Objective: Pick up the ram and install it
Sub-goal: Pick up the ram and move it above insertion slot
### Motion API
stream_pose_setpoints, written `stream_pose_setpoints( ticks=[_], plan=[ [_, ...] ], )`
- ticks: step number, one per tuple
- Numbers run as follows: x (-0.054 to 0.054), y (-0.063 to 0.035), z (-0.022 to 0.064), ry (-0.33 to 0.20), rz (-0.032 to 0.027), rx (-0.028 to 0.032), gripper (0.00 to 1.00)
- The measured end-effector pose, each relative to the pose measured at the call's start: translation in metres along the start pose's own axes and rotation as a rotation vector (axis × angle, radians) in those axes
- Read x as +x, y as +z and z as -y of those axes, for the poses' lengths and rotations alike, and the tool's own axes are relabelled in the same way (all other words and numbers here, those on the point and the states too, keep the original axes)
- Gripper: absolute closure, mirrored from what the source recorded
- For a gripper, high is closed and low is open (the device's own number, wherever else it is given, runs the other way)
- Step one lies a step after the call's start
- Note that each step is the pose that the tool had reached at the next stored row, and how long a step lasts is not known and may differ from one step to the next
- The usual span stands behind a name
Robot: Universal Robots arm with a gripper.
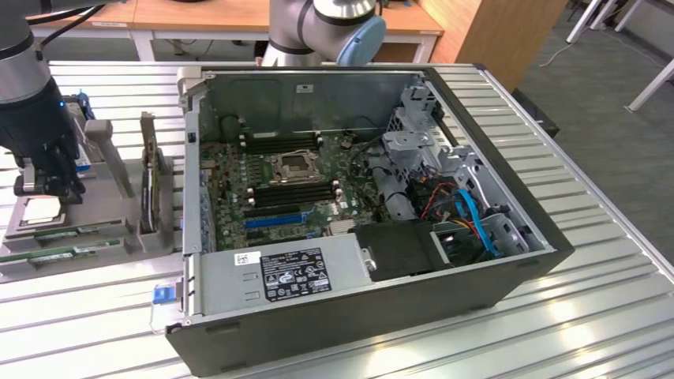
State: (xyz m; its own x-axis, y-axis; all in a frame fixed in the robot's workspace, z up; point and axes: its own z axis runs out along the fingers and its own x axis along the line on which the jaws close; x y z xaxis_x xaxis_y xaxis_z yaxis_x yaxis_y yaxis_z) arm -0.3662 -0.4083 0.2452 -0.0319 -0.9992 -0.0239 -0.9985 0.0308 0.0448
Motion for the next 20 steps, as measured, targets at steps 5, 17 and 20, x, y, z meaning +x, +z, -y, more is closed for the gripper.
stream_pose_setpoints(
  ticks=[5,17,20],
  plan=[
    [0.0000,0.0000,0.0000,0.000,-0.0001,0.0000,0.76],
    [0.0061,-0.0002,-0.0007,0.000,-0.0001,-0.0001,0.76],
    [0.0098,-0.0002,-0.0012,0.000,0.0000,0.0000,0.76]
  ],
)
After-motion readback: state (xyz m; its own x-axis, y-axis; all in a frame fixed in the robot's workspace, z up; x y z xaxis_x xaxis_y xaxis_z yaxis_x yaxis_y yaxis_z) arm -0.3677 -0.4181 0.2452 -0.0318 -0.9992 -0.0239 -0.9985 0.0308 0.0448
